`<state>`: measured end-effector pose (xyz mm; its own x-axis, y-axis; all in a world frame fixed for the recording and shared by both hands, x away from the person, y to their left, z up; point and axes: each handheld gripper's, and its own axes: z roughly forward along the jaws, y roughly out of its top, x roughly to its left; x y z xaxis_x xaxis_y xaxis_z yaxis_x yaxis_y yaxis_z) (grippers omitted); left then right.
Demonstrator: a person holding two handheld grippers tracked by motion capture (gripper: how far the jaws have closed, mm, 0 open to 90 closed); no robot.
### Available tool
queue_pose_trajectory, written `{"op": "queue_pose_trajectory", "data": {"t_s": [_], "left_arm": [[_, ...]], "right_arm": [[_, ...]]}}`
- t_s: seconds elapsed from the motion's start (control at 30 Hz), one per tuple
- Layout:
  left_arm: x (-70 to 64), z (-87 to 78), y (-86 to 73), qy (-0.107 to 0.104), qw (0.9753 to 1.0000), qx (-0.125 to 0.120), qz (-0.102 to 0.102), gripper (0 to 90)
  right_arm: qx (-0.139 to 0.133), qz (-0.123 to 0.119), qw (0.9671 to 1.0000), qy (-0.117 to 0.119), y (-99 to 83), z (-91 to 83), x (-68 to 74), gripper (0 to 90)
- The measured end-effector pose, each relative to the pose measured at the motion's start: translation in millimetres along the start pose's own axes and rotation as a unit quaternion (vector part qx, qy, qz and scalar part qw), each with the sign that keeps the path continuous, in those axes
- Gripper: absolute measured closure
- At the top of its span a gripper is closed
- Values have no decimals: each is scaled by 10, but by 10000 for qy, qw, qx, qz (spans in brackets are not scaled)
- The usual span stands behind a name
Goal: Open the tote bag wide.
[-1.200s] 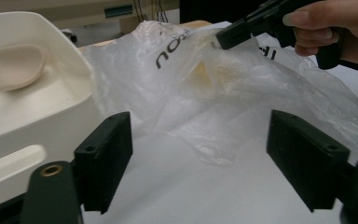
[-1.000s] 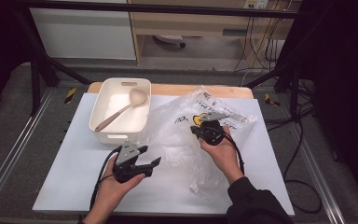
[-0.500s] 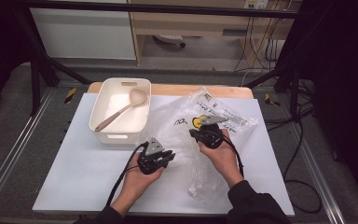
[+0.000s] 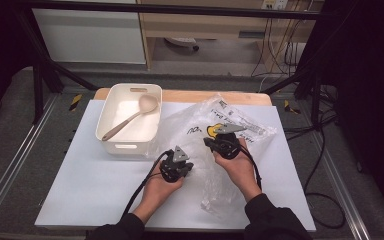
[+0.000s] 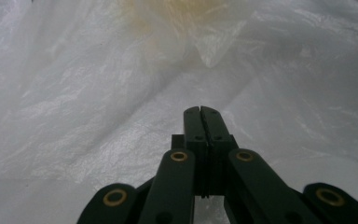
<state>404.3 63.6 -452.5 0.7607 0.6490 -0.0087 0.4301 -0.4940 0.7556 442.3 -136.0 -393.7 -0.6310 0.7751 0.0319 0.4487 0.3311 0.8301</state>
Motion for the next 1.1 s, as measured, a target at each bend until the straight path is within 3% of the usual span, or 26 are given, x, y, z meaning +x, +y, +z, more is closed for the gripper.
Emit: {"op": "queue_pose_trajectory", "data": {"t_s": [0.33,0.53,1.1], "left_arm": [[-3,34,-20,72,9999,63,35,900],[1,36,-30,53,10000,32,40,900],[-7,36,-42,81,9999,-7,73,900]], "right_arm": [[-203,85,9996,-166,152,-52,-65,900],[-275,108,9988,-397,279,-38,-129,900],[-423,-37,9954,-854,517,-17,-224,900]]}}
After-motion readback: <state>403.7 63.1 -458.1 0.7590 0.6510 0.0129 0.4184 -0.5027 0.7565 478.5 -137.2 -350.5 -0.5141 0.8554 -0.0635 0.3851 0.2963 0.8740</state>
